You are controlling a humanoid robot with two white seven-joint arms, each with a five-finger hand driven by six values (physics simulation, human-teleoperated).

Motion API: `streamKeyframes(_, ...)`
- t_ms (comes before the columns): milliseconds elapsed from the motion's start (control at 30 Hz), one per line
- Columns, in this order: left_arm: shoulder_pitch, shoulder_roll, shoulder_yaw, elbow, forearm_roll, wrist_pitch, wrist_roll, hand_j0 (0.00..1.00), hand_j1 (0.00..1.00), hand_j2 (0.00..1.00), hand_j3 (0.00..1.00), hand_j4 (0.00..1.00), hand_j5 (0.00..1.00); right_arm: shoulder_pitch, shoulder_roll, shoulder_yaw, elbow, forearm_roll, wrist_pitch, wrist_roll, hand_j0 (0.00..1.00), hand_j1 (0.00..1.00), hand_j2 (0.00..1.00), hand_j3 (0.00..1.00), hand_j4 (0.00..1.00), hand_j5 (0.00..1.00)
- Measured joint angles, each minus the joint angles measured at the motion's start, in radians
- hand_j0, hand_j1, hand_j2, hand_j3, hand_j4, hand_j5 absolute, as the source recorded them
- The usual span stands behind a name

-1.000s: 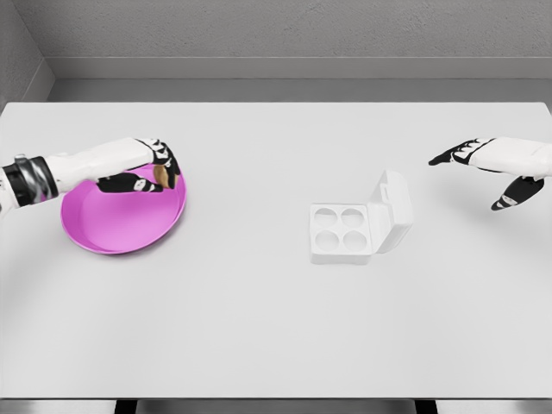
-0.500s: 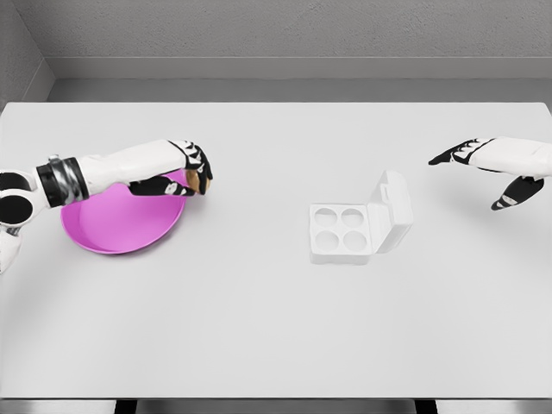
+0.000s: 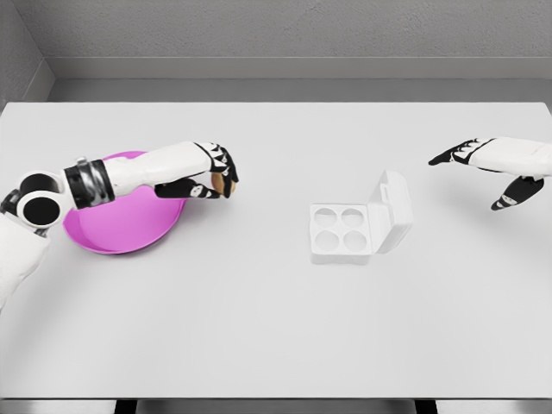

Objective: Pack egg into the box and close the box lid

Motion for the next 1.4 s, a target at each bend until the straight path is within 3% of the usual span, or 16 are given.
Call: streamKeyframes(1400,-0.008,-0.177,-0.065,-0.049,0.003,0.000,-0.001,0.32,0.32,0.32,0.32,0.32,0.32,0.000,-0.001,-0.001,0.002,0.000,0.000,0.000,1.00,1.00,1.00,1.00,1.00,1.00)
